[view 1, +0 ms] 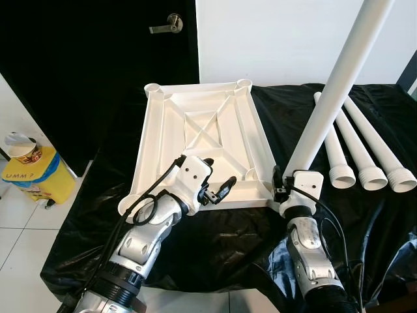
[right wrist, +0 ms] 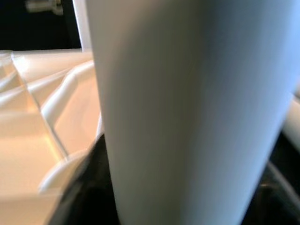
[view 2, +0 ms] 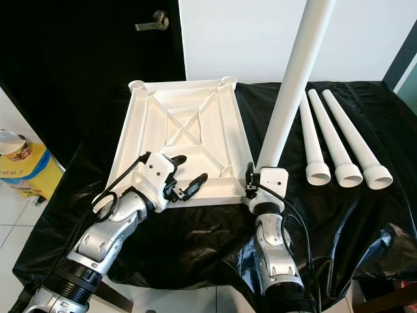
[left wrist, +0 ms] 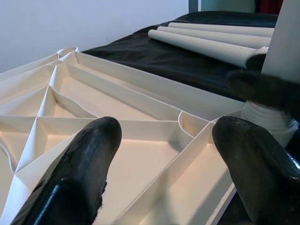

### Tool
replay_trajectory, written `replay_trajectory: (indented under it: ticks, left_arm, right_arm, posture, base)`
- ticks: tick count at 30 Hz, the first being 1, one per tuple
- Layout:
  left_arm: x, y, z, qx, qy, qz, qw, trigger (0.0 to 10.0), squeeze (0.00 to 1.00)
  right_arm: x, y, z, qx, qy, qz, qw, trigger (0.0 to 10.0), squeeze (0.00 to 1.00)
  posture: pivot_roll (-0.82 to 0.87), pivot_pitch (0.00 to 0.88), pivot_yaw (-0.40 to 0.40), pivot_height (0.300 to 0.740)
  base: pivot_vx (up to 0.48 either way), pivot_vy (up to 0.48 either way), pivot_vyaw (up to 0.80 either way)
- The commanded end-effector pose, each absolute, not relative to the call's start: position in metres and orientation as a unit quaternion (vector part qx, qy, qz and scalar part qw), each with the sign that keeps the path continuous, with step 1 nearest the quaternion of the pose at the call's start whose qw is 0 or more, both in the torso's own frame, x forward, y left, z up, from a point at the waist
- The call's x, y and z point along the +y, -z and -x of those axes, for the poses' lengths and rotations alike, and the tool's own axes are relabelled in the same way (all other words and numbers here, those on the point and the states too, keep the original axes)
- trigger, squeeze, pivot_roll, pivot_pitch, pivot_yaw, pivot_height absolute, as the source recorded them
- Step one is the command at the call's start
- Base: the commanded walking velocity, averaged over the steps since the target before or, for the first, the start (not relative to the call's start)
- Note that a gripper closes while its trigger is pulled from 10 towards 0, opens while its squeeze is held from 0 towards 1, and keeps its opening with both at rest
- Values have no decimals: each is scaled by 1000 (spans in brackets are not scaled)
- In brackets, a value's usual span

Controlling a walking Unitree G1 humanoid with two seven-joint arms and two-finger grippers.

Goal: Building children table

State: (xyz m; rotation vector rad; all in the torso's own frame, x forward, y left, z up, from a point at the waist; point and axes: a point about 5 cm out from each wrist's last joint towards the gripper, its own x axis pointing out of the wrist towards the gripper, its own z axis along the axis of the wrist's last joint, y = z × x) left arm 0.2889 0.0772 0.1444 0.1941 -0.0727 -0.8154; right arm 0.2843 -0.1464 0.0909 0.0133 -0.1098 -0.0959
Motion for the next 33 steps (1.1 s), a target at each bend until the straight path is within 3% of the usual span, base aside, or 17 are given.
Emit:
replay_trajectory:
  ticks: [1,8,9,10,11,33]
  left_arm:
    - [80,-143,-290,-30,409,-103,906,10000,0]
    - [91,-143,-300,-22,387,-131,913,10000,0]
    - [93,-142,-302,-18,382,-136,914,10000,0]
    - [93,-142,-302,-18,382,-136,914,10000,0]
    - [96,-141,-305,-13,377,-142,915,10000,0]
    - [118,-143,-341,18,346,-183,920,10000,0]
  right_arm:
    - [-149,-69,-276,0,53,-8,999,10000,1000]
    - [-158,-77,-271,-32,18,2,999,10000,1000]
    - [-159,-78,-270,-34,13,1,999,10000,667]
    - [-159,-78,-270,-34,13,1,999,10000,667]
    - [-160,-78,-269,-35,8,2,999,10000,0]
    - [-161,-76,-240,-49,-61,14,997,10000,0]
  posture:
    - [-33,23,35,740]
    - [-25,15,33,740]
    - [-25,14,33,740]
    - [-25,14,33,740]
    - [-28,12,33,740]
    - [-67,49,62,740]
  base:
    - [0,0,0]
    - [0,0,0]
    - [0,0,0]
    - [0,0,0]
    - [0,0,0]
    - [0,0,0]
